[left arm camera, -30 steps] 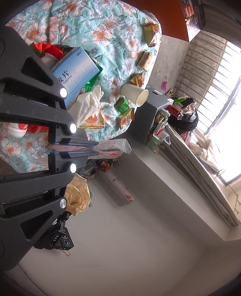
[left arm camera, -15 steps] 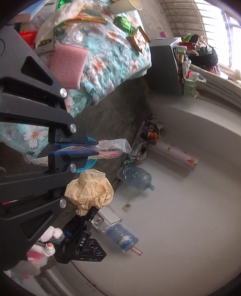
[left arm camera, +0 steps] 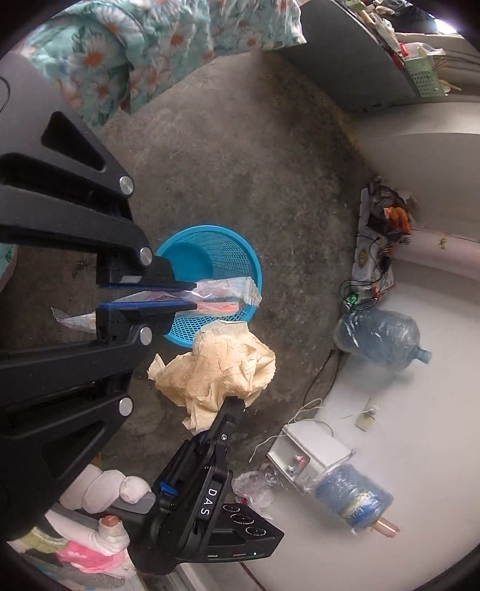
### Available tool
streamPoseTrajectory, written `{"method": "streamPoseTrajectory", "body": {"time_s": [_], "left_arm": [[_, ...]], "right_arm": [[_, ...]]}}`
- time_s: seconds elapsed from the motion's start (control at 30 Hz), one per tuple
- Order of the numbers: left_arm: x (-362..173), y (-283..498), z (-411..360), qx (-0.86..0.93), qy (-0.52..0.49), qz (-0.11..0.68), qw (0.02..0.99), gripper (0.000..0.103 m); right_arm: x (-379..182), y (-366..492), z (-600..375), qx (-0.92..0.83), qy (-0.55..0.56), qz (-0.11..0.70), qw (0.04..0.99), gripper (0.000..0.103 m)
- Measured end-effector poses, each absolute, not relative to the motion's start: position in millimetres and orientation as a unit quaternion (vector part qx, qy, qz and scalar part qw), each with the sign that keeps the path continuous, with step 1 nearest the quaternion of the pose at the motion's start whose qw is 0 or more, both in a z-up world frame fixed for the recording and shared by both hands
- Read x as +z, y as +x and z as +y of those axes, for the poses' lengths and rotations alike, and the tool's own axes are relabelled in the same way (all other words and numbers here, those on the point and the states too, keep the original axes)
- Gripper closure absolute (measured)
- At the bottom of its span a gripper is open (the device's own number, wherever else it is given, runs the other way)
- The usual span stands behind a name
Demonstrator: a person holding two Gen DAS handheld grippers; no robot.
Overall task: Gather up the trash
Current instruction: 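Carry the tan paper to the blue wastebasket and open the right tool, then return to the bed and grasp the pink knitted pad with the right tool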
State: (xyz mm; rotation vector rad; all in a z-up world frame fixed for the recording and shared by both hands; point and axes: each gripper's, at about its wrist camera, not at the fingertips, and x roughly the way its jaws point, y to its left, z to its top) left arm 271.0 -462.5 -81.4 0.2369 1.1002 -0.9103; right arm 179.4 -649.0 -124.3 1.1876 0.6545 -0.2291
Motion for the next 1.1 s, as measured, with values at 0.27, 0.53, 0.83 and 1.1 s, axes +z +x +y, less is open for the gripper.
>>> {"method": "streamPoseTrajectory", "body": {"time_s": [0.27, 0.53, 0.83, 1.1], "left_arm": [[-137.1, 286.7, -528.8, -0.413, 0.161, 0.477, 0.759, 0.098], [-154.4, 301.2, -538.2, -0.413, 0.128, 0.503, 0.748, 0.062], [-80.2, 297.6, -492.6, -0.423, 0.072, 0.476, 0.767, 0.061], [24.8, 249.8, -392.1, -0.471, 0.046, 0.394, 0.788, 0.056]], "right_arm": [[-178.8, 214.9, -694.4, -0.136, 0.569, 0.313, 0.748, 0.092], [-216.4, 230.6, -699.9, -0.186, 0.533, 0.388, 0.728, 0.06], [-176.1, 183.2, -670.0, -0.186, 0.534, 0.332, 0.755, 0.058], [-69.5, 147.0, -583.5, -0.195, 0.431, 0.278, 0.837, 0.044]]}}
